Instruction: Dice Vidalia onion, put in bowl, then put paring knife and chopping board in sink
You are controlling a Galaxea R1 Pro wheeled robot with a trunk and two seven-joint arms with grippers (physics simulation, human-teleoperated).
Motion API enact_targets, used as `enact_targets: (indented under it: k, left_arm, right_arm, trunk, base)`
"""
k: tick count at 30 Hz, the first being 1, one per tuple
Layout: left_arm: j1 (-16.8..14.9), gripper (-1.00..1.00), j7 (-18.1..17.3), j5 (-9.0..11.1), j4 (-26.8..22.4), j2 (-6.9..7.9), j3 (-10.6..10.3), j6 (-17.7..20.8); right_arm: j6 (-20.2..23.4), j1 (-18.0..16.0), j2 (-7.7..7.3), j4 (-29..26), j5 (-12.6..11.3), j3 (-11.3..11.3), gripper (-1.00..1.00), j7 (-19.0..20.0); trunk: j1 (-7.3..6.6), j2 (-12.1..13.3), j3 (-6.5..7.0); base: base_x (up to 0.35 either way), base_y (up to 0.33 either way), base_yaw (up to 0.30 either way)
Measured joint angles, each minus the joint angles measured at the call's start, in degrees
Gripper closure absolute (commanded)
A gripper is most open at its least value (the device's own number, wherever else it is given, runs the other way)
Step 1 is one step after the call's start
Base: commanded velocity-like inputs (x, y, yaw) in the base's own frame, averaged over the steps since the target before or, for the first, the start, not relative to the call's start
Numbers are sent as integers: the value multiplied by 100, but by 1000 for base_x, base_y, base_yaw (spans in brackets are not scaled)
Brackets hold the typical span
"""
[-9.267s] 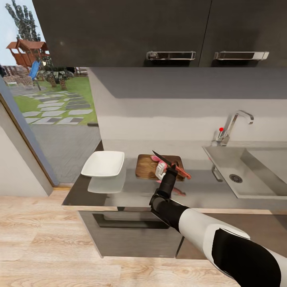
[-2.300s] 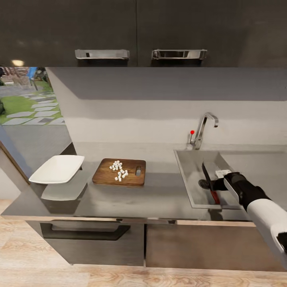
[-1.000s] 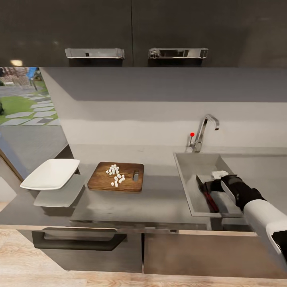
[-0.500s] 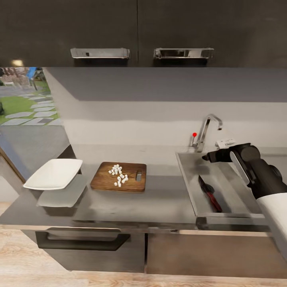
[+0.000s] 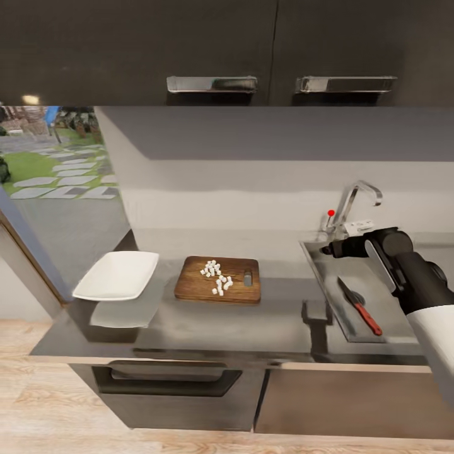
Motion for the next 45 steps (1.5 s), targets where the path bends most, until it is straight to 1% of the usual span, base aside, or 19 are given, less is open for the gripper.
enact_targets:
  k: [4, 7, 11, 22, 27, 28, 30, 32, 33, 35, 36, 38, 45]
  left_arm:
    - [0, -100, 1, 0, 0, 0, 0, 0]
    - [0, -100, -1, 0, 0, 0, 0, 0]
    - [0, -100, 0, 0, 0, 0, 0, 0]
    - [0, -100, -4, 0, 0, 0, 0, 0]
    - [1, -100, -3, 1, -2, 0, 0, 2]
    - [1, -100, -5, 1, -2, 0, 0, 3]
    - [1, -100, -6, 1, -2, 0, 0, 3]
    - [1, -100, -7, -1, -2, 1, 0, -2]
    - [1, -100, -7, -2, -2, -1, 0, -3]
    - [1, -100, -7, -6, -2, -3, 0, -10]
    - [1, -100, -10, -7, -2, -1, 0, -14]
    - [1, -100, -14, -7, -2, 0, 0, -19]
    - [1, -100, -25, -8, -2, 2, 0, -15]
  right_arm:
    - [-6, 0, 0, 63, -6, 0, -100, 1]
    - [-24, 0, 5, 319, -7, -2, -100, 8]
    - [-35, 0, 13, 429, -18, -2, -100, 10]
    - [-36, 0, 18, 460, -19, -2, -100, 10]
    - [-36, -2, 16, 448, -21, -11, -100, 19]
    - [-38, -2, 18, 426, -22, -33, -100, 20]
    - [-41, -2, 27, 405, -23, -153, -100, 26]
    - [-106, -3, 29, 392, -24, -318, -100, 29]
    - [-176, -3, 29, 391, -25, -405, -100, 30]
    - [-508, -3, 39, 395, -36, -587, -100, 41]
    - [-616, -3, 48, 397, -46, -614, -100, 46]
    - [-694, -3, 57, 394, -50, -630, -100, 49]
    - [-767, -3, 109, 399, -57, -628, -100, 41]
  trunk:
    - [0, 0, 0]
    - [0, 0, 0]
    - [0, 0, 0]
    - [0, 0, 0]
    - [0, 0, 0]
    - [0, 0, 0]
    - [0, 0, 0]
    - [0, 0, 0]
    - [0, 0, 0]
    - [0, 0, 0]
    - [0, 0, 0]
    - [0, 0, 0]
    - [0, 0, 0]
  base:
    - [0, 302, 0]
    - [0, 302, 0]
    - [0, 302, 0]
    - [0, 301, 0]
    - [0, 111, 0]
    - [0, 15, 0]
    - [0, 7, 0]
    - [0, 3, 0]
    - [0, 1, 0]
    - [0, 0, 0]
    - [0, 0, 0]
    - [0, 0, 0]
    - [0, 0, 0]
